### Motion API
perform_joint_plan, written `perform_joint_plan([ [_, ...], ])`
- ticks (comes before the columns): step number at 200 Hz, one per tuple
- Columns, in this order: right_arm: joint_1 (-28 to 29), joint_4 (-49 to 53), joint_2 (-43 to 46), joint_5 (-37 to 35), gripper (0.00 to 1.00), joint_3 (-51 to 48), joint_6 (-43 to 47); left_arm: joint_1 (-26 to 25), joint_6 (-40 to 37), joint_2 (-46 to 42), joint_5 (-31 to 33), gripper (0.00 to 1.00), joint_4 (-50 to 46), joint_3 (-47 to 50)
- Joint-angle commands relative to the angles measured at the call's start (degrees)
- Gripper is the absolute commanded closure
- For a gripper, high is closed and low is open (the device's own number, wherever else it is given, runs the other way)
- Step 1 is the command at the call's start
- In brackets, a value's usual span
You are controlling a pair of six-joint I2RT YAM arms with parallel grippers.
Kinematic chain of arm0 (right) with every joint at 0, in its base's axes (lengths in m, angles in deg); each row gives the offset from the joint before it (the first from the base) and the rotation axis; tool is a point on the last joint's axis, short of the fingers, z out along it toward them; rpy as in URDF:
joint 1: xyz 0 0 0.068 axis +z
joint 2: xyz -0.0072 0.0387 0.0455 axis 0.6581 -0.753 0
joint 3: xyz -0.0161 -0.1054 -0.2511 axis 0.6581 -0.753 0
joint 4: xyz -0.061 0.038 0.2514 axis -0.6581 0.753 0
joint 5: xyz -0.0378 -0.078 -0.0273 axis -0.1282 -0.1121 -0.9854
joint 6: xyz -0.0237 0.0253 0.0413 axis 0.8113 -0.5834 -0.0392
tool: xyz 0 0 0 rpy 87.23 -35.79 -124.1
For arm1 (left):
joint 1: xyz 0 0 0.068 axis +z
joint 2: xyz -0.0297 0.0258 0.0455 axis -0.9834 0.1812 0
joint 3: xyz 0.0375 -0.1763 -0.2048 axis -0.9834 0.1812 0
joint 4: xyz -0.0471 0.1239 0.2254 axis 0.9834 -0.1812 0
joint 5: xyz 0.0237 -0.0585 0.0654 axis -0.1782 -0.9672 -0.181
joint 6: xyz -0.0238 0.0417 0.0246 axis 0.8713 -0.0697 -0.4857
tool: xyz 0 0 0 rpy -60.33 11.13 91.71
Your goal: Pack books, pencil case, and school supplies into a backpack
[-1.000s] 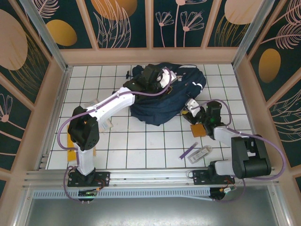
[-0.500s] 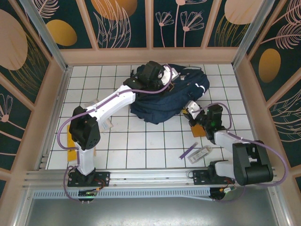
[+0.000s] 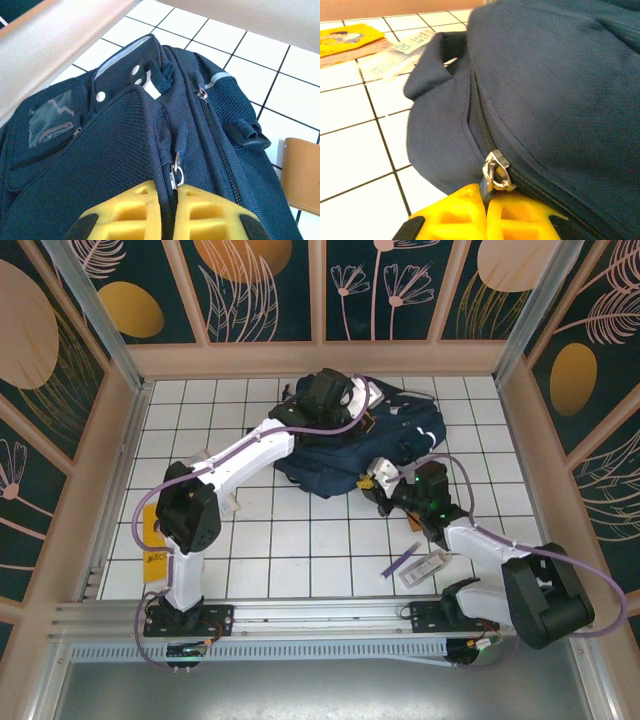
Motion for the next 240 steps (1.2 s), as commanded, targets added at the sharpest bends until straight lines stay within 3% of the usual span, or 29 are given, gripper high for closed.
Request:
perform_joint_plan([
  [1, 4.64, 0.53, -2.5, 5.13, 1.0, 3.71, 0.12, 0.34, 2.87, 1.42, 0.32, 1.0, 11.77, -2.98],
  [16, 5.64, 0.55, -3.0, 8.24, 0.97, 3.64, 1.97, 0.29, 3.22, 2.0, 0.14, 1.0, 12.07, -3.02],
  [30, 5.83, -2.04, -1.63, 9.31, 0.87, 2.13, 3.04, 0.3, 2.96, 2.17, -0.15, 1.0, 11.98, -2.83],
  [38, 5.83, -3.08, -0.01, 8.16, 0.76, 0.94, 3.91, 0.3, 2.73, 2.11, -0.25, 1.0, 11.9, -2.72],
  [54, 5.75, -0.85, 4.04, 5.78, 0.68, -0.26, 8.38, 0.3, 1.65, 1.65, -0.84, 1.0, 11.44, -2.67],
  [87, 3.41, 4.73, 13.74, 1.4, 0.62, -3.0, 17.95, 0.34, 0.27, 1.77, -1.69, 1.0, 10.17, -3.75],
  [98, 1.61, 3.08, 16.95, -0.98, 0.59, -4.6, 18.2, 0.38, -0.01, 1.93, -1.87, 1.0, 9.66, -4.41],
  [113, -0.91, -6.19, 21.22, -7.28, 0.45, -8.72, 13.84, 0.36, -0.08, 2.12, -2.1, 1.0, 9.6, -5.07],
  [125, -3.31, -19.06, 24.05, -13.46, 0.26, -13.43, 6.27, 0.29, -0.35, 2.25, -2.32, 1.0, 9.28, -5.88],
  [128, -3.92, -21.79, 24.45, -15.35, 0.18, -14.21, 4.28, 0.36, -0.46, 2.43, -2.48, 1.0, 9.14, -6.14],
  [130, -4.28, -23.0, 24.64, -16.55, 0.05, -14.69, 2.59, 0.4, -0.5, 2.49, -2.49, 1.0, 8.98, -6.34],
  [132, -4.69, -25.1, 24.75, -17.8, 0.02, -15.1, 0.91, 0.34, -0.64, 2.57, -2.58, 1.0, 8.88, -6.5],
  [143, -6.13, -28.6, 24.95, -28.03, 0.01, -14.72, -11.02, 0.4, -1.14, 3.11, -3.05, 1.0, 7.7, -7.97],
  [155, -6.99, -16.37, 24.99, -39.3, 0.01, -9.23, -21.53, 0.36, -1.42, 3.77, -3.2, 1.0, 6.36, -9.53],
  [163, -8.6, -8.38, 23.65, -41.46, 0.01, -5.03, -27.46, 0.39, -1.51, 4.12, -3.2, 1.0, 5.85, -10.39],
  [174, -11.52, 0.53, 21.29, -38.96, 0.01, 0.12, -35.55, 0.32, -1.46, 4.28, -2.71, 1.0, 5.56, -11.17],
  [187, -15.17, 10.23, 17.63, -30.98, 0.06, 5.94, -48.0, 0.39, -1.38, 4.4, -2.49, 1.0, 5.61, -11.71],
  [217, -15.53, 27.99, 13.92, -25.5, 0.13, 13.04, -81.01, 0.4, -1.03, 5.4, -2.42, 1.0, 5.13, -13.64],
  [240, -15.07, 24.8, 11.97, -14.29, 0.14, 12.86, -91.43, 0.43, -0.73, 5.92, -2.8, 1.0, 5.12, -14.31],
])
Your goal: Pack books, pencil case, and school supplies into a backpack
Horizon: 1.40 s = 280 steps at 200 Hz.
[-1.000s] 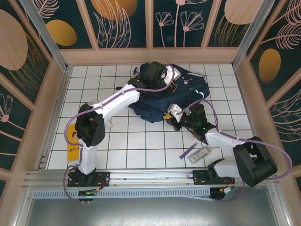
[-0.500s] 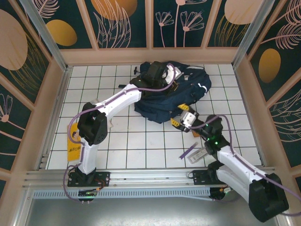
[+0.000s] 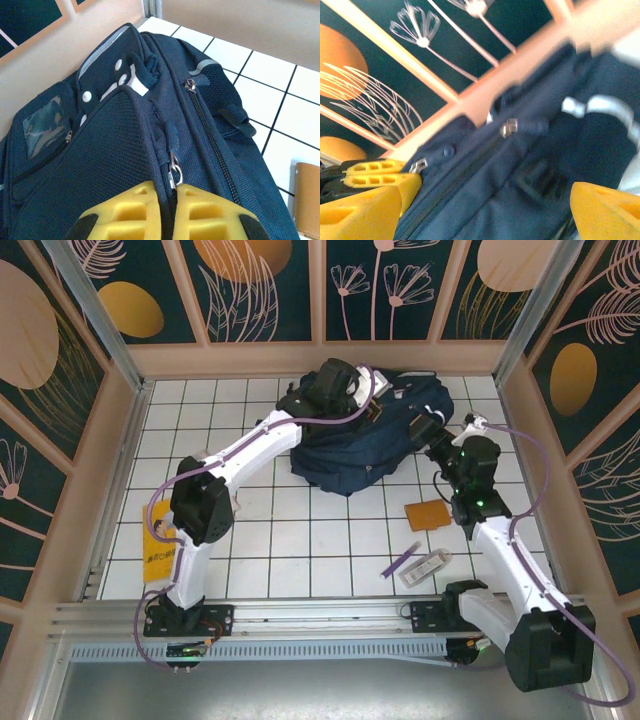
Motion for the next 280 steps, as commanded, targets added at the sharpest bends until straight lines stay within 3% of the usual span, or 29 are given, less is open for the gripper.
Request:
perform_joint_plan([
  [1, 0.46, 7.72, -2.25, 11.62, 0.14, 0.56, -25.04, 0.04, -0.79, -0.08, -2.25, 1.0, 6.35, -4.37],
  [20, 1.59, 6.64, -5.6, 16.73, 0.15, 0.84, -31.04, 0.07, -0.76, 0.22, -2.45, 1.0, 6.36, -4.84],
  [74, 3.24, -3.0, -14.22, 24.34, 0.17, 3.12, -33.76, 0.07, 0.04, 0.22, -3.13, 1.0, 6.35, -5.03],
  [110, 3.57, -9.33, -16.36, 24.5, 0.38, 3.23, -34.4, 0.04, 0.33, -0.07, -3.96, 1.0, 6.36, -4.66],
  [143, 4.67, -14.1, -17.05, 23.49, 0.64, 2.07, -37.43, 0.48, 1.64, -0.39, -4.8, 1.0, 5.63, -5.03],
  [151, 5.01, -14.99, -17.13, 23.01, 0.66, 1.82, -37.89, 0.6, 2.75, -0.7, -4.39, 0.91, 4.96, -5.16],
  [163, 5.67, -15.92, -17.56, 22.14, 0.78, 1.98, -38.67, 0.84, 4.28, -1.94, -2.66, 0.7, 3.16, -5.08],
  [178, 6.76, -17.28, -18.72, 21.08, 0.92, 2.42, -39.88, 0.89, 5.24, -4.7, -1.0, 0.65, -0.37, -4.04],
  [194, 7.74, -19.48, -20.29, 19.96, 0.99, 3.03, -41.04, 0.89, 8.36, -9.01, 2.48, 0.52, -2.63, 0.35],
  [210, 8.48, -22.45, -21.7, 18.97, 1.0, 3.15, -42.36, 0.89, 12.34, -13.19, 3.66, 0.52, -5.37, 5.5],
  [230, 9.3, -24.54, -23.68, 18.04, 1.0, 3.49, -43.03, 0.89, 19.82, -18.42, 0.71, 0.51, -6.75, 13.82],
  [254, 9.98, -27.75, -26.4, 18.19, 1.0, 3.59, -44.79, 0.89, 31.14, -24.58, -7.75, 0.51, 0.1, 29.06],
  [280, 11.13, -30.81, -28.27, 18.14, 1.0, 4.17, -47.06, 0.74, 37.71, -25.88, -8.23, 0.52, 5.24, 38.11],
])
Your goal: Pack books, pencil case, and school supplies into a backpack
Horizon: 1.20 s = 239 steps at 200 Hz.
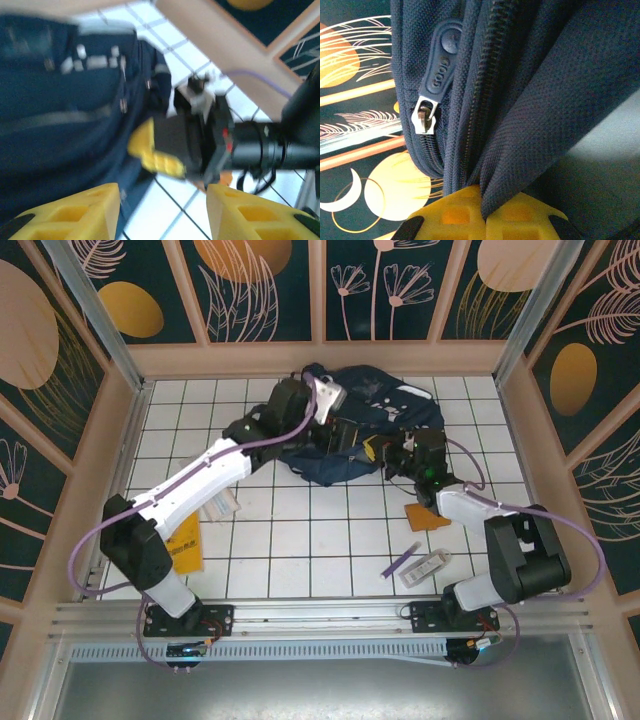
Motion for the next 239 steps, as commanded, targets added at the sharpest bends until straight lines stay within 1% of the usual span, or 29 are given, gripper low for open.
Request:
perform_joint_plan([
  [1, 1.36, -9.78, -0.92, -0.94, 1.0, 2.85, -2.93, 0.18, 10.79, 1.34, -3.48, 0.52, 3.74, 6.8],
  [31, 2.89, -7.87, -1.34, -1.76, 1.0, 4.79, -2.35, 0.17, 12.34, 4.19, -4.89, 0.5, 3.63, 5.42],
  [38, 3.13, -7.67, -1.2, -1.99, 1.0, 4.8, -2.4, 0.24, 12.82, 6.59, -4.7, 0.5, 2.86, 4.84],
  [65, 3.45, -7.11, -0.76, -2.33, 1.0, 4.45, -2.46, 0.2, 13.06, 10.13, 1.11, 0.5, 0.44, 3.03],
  [79, 3.47, -6.98, -0.75, -1.8, 1.0, 4.41, -2.57, 0.2, 12.9, 11.48, 3.91, 0.52, 0.98, 1.66],
  [103, 3.89, -6.46, -0.43, -1.68, 1.0, 4.41, -2.35, 0.17, 13.0, 13.78, 7.69, 0.6, 0.73, -1.35],
  [120, 4.05, -5.31, 0.11, -2.05, 1.0, 4.41, -2.0, 0.25, 12.93, 14.21, 9.6, 0.64, 0.99, -1.56],
  [130, 4.09, -4.85, 0.45, -2.13, 1.0, 4.49, -1.81, 0.25, 12.3, 14.14, 10.08, 0.69, 1.44, -1.49],
  [134, 4.05, -4.72, 0.56, -2.13, 1.0, 4.5, -1.71, 0.25, 11.83, 14.05, 10.04, 0.71, 1.75, -1.31],
  [143, 4.13, -4.11, 0.69, -2.13, 1.0, 4.7, -1.34, 0.22, 10.6, 13.74, 9.28, 0.8, 2.61, -1.07],
  [152, 4.09, -2.91, 0.82, -2.13, 1.0, 5.13, -0.75, 0.23, 9.07, 13.4, 7.89, 0.87, 3.58, -0.82],
  [174, 3.59, 2.28, 1.41, -2.81, 1.0, 6.27, 2.46, 0.25, 5.78, 11.63, 5.64, 1.0, 4.85, 0.56],
  [196, 1.42, 7.11, 2.78, -3.55, 1.0, 6.35, 5.87, 0.34, -0.17, 8.26, 3.4, 1.0, 5.46, 3.43],
  [215, -1.67, 10.37, 3.93, -2.62, 1.0, 6.08, 7.8, 0.67, -5.47, 4.97, 5.04, 1.0, 5.16, 6.55],
  [220, -2.72, 11.53, 4.3, -2.21, 1.0, 6.05, 8.66, 1.03, -6.67, 4.9, 5.64, 1.0, 4.9, 7.23],
  [224, -3.25, 12.22, 4.4, -2.01, 1.0, 6.12, 9.22, 1.4, -7.56, 3.03, 5.88, 1.0, 4.71, 7.68],
  [239, -5.48, 14.98, 5.26, -1.71, 1.0, 5.76, 11.64, 3.47, -9.74, 1.6, 4.12, 1.0, 4.66, 9.11],
])
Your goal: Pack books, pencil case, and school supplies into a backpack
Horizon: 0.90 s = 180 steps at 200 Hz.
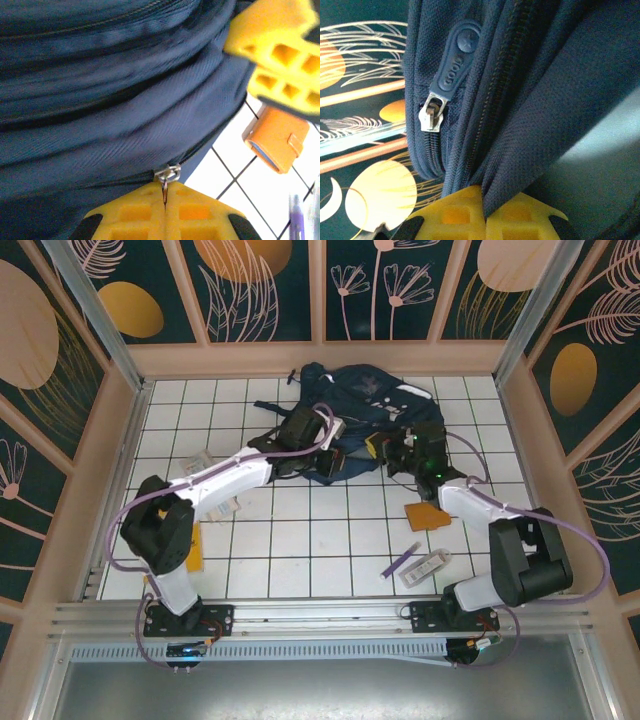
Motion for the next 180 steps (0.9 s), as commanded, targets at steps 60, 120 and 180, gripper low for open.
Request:
perform_joint_plan([
  [60, -9.4, 6.51, 1.39, 4.04, 0.9, 1.79, 10.82, 5.18, -17.35, -3.23, -7.22, 1.0, 0.79, 3.43],
  [120, -8.6, 31.76, 4.11, 2.56, 0.32, 6.77, 9.16, 3.78, -5.77, -0.47, -18.86, 1.0, 17.0, 3.47],
  [180, 0.51, 29.06, 6.17, -2.81, 0.24, 7.37, -1.89, -2.74, -1.49, 5.84, -18.7, 1.0, 21.74, -2.25],
])
